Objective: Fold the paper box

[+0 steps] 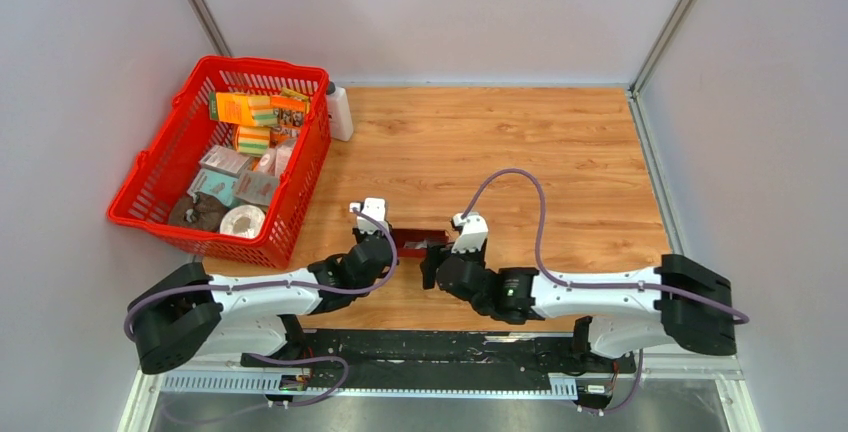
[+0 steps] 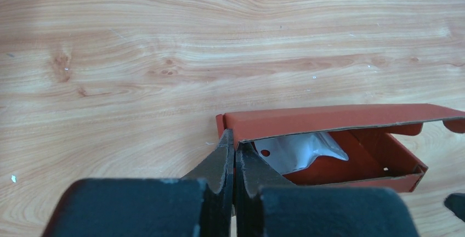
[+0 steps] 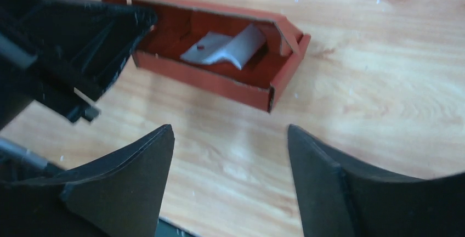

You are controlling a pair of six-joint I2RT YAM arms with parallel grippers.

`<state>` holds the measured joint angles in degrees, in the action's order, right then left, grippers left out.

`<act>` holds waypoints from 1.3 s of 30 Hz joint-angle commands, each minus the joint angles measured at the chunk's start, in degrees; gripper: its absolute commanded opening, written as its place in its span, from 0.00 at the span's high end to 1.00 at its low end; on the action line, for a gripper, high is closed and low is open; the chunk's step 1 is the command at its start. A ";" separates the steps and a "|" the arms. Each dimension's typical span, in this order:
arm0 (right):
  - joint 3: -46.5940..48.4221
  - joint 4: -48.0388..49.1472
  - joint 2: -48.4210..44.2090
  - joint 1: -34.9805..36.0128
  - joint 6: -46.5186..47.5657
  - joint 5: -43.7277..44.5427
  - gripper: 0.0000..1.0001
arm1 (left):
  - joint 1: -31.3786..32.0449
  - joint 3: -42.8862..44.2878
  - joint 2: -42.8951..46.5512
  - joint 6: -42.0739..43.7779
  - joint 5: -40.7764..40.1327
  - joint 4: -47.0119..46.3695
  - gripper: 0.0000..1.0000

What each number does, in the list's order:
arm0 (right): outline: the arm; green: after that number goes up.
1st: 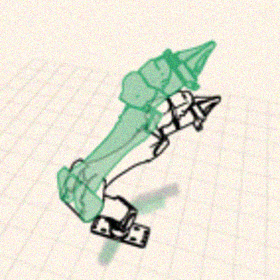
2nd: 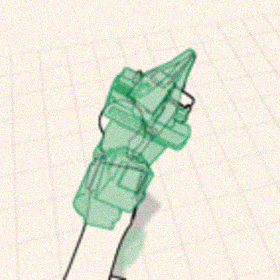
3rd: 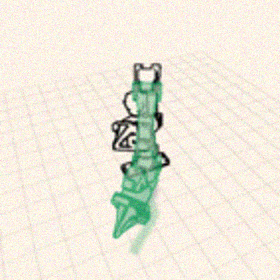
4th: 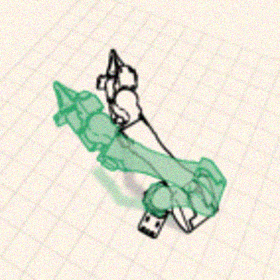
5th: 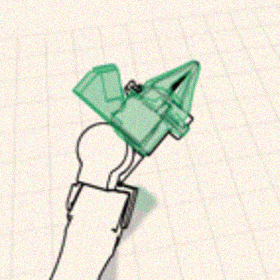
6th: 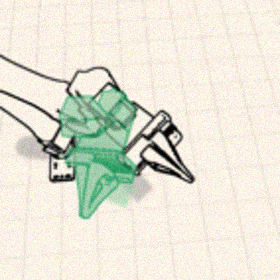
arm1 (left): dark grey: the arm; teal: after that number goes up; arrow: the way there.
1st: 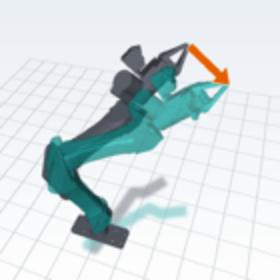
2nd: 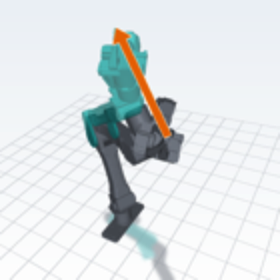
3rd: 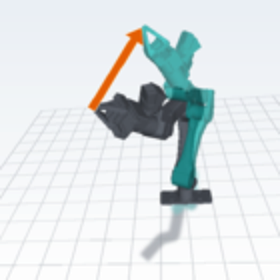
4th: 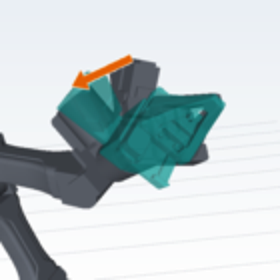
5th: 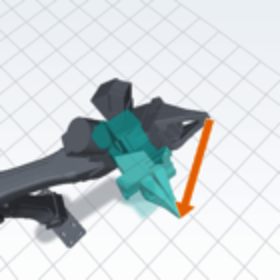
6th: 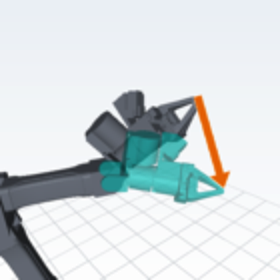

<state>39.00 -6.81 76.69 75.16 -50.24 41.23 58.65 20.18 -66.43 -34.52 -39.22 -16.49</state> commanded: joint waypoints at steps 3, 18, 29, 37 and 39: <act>-3.32 -9.88 -12.93 0.52 -1.98 -11.17 0.14 | 1.99 -1.38 -2.65 -1.69 -2.17 3.04 1.00; -0.95 -5.50 -17.38 -29.09 -14.45 -40.35 0.21 | 4.36 -2.87 0.60 -3.01 -5.25 4.80 1.00; 2.75 4.33 -0.32 -31.12 -17.52 -52.48 0.25 | 7.70 -2.52 -1.15 -4.41 -9.20 4.71 1.00; -0.85 8.30 1.36 -31.03 -18.84 -52.84 0.50 | 9.46 -2.61 -3.52 -6.87 -10.52 4.28 1.00; -2.78 9.35 1.27 -31.03 -19.37 -52.31 0.57 | 9.81 -2.78 -3.79 -7.75 -10.61 4.10 1.00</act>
<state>38.94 -3.51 78.26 44.05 -67.33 -10.17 67.64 18.79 -68.34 -39.59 -51.18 -15.68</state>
